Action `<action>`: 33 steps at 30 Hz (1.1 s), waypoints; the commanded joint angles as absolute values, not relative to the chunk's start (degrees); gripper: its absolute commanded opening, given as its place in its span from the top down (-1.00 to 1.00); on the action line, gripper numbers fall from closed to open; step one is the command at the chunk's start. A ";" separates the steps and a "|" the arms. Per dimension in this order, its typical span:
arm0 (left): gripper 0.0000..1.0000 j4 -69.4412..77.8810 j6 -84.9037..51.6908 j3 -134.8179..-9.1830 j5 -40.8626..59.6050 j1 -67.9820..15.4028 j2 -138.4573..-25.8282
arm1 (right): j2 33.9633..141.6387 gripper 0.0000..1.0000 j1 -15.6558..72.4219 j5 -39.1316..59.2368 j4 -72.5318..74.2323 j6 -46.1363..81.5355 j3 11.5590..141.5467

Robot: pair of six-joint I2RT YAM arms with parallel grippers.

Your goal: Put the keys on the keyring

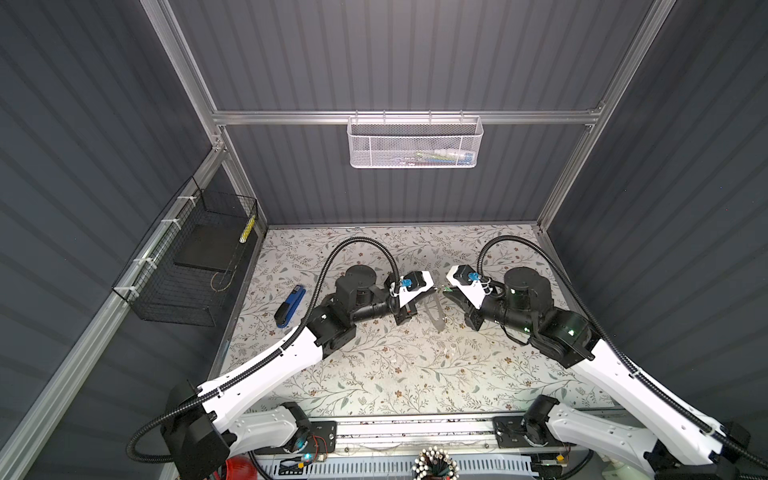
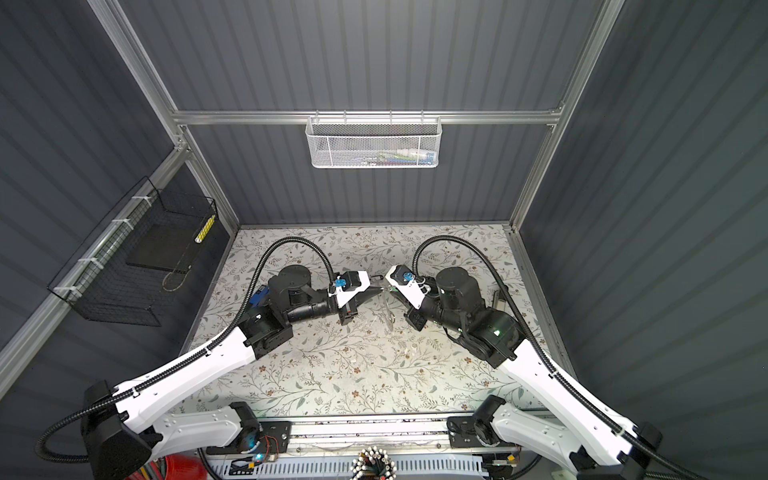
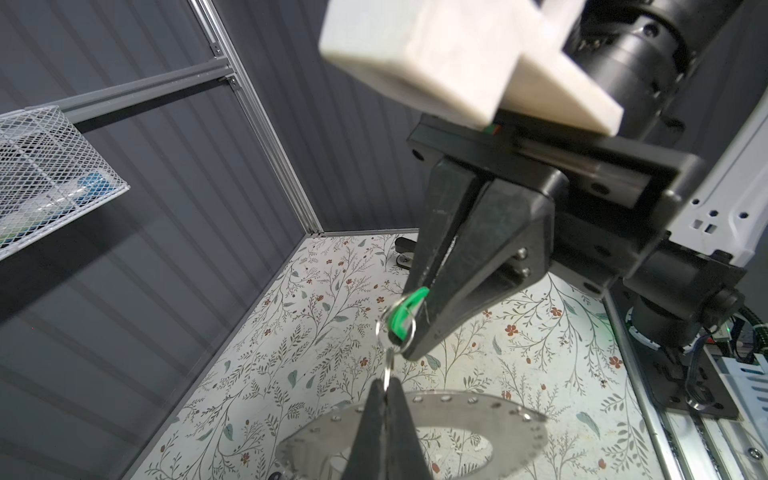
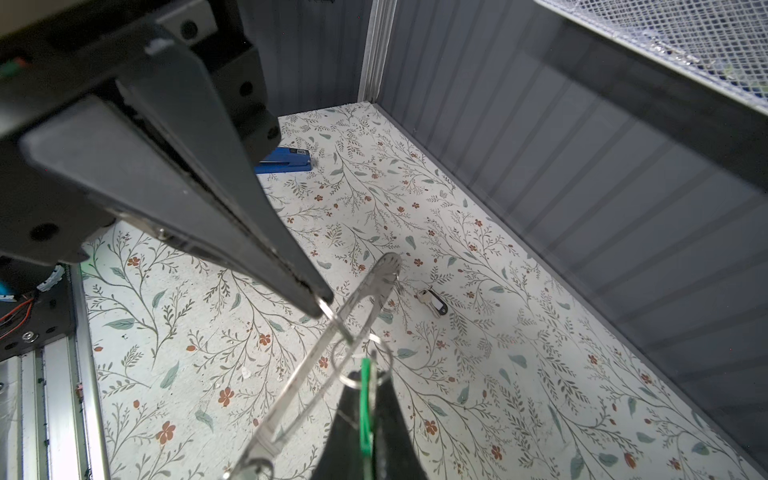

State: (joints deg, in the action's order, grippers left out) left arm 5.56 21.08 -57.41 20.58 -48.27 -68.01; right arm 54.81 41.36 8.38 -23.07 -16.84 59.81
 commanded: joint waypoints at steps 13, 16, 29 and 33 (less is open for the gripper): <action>1.00 2.74 22.06 -59.15 21.31 -47.87 -69.91 | 56.83 1.00 41.75 6.42 -28.65 -23.60 64.42; 1.00 2.81 21.28 -59.00 23.07 -47.29 -70.39 | 56.74 1.00 41.76 5.91 -28.43 -24.71 64.51; 0.40 5.57 12.50 -55.07 29.25 -38.69 -69.87 | 62.24 0.98 41.25 9.72 -31.13 -27.76 65.56; 0.09 6.69 8.72 -50.54 25.26 -33.35 -66.11 | 68.88 0.97 41.19 11.61 -32.97 -28.17 67.55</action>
State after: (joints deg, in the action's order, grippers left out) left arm 5.63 13.21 -53.23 26.87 -36.23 -69.25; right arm 65.30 41.34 8.93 -31.20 -27.35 65.23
